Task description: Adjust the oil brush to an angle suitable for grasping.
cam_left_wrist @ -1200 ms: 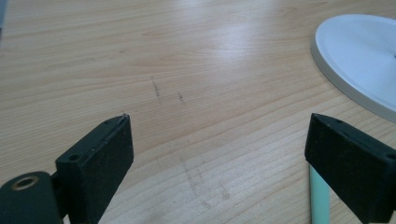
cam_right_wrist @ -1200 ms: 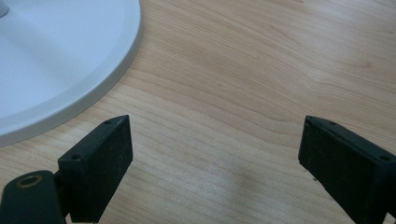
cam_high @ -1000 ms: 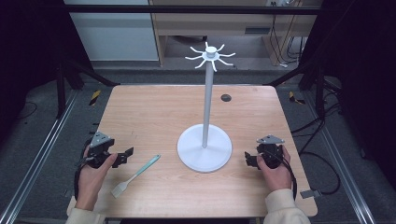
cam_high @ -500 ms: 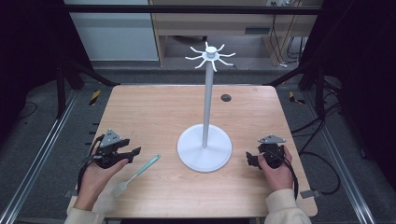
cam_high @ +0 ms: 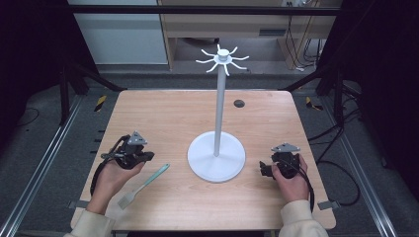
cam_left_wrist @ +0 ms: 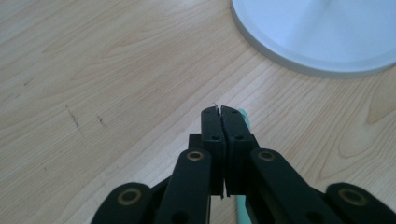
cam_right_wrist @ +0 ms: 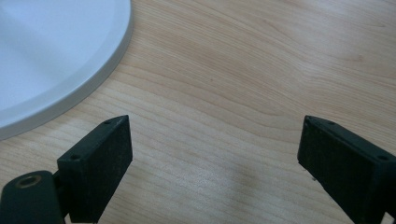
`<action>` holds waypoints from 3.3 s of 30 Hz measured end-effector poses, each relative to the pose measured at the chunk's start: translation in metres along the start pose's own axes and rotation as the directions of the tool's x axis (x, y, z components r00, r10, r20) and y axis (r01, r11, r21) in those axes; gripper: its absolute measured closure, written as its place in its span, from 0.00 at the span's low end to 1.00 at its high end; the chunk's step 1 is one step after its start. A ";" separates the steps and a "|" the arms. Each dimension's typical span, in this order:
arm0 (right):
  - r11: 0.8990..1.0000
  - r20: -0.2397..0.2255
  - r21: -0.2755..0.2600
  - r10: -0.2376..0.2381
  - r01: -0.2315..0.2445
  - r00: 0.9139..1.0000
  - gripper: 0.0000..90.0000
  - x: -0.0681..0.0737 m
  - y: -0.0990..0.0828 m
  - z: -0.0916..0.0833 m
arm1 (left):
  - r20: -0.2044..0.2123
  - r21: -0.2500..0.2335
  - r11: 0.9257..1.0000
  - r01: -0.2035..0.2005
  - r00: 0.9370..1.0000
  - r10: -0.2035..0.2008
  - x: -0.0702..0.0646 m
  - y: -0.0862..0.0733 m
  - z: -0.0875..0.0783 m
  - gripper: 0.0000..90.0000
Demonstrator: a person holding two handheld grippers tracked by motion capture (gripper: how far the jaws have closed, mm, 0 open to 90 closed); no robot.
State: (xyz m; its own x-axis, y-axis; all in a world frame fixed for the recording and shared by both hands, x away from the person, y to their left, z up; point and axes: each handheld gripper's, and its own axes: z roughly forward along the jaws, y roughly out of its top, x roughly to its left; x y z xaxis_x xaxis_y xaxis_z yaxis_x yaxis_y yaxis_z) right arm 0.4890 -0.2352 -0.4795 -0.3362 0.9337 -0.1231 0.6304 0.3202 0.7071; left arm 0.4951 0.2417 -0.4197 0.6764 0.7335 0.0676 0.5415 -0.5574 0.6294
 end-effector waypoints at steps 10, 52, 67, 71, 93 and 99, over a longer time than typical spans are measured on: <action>1.000 -0.006 -0.005 -0.005 0.005 1.000 0.12 -0.001 0.000 0.000 | -0.007 0.052 0.999 0.010 1.000 -0.010 0.001 -0.016 0.015 1.00; 0.999 -0.023 0.025 -0.031 0.032 0.999 0.12 0.004 0.000 0.004 | 0.070 0.123 0.992 -0.013 0.998 0.005 -0.005 -0.025 0.053 1.00; 0.999 -0.027 0.037 -0.033 0.034 0.999 0.12 0.005 0.000 0.005 | 0.126 0.146 0.984 -0.099 0.989 0.081 -0.031 -0.024 0.048 1.00; 0.999 -0.028 0.034 -0.030 0.031 0.999 0.12 0.004 0.000 0.004 | 0.114 0.122 0.987 -0.100 0.990 0.087 -0.031 -0.020 0.042 1.00; 1.000 -0.027 0.021 -0.018 0.018 0.999 0.11 0.003 0.000 0.002 | 0.082 0.199 0.964 -0.174 0.984 0.161 -0.023 -0.025 -0.009 0.91; 1.000 -0.027 0.025 -0.013 0.014 1.000 0.11 0.004 0.000 0.003 | 0.104 0.215 0.954 -0.207 0.977 0.189 -0.029 -0.025 -0.012 0.86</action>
State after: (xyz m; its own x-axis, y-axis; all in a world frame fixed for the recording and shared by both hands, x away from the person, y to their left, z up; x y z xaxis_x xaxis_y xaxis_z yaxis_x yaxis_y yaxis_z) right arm 0.4900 -0.2313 -0.4821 -0.3635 0.9247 -0.1134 0.6433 0.3372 0.6874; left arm 0.4559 0.2386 -0.4281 0.8144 0.5708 0.1045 0.4840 -0.7675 0.4202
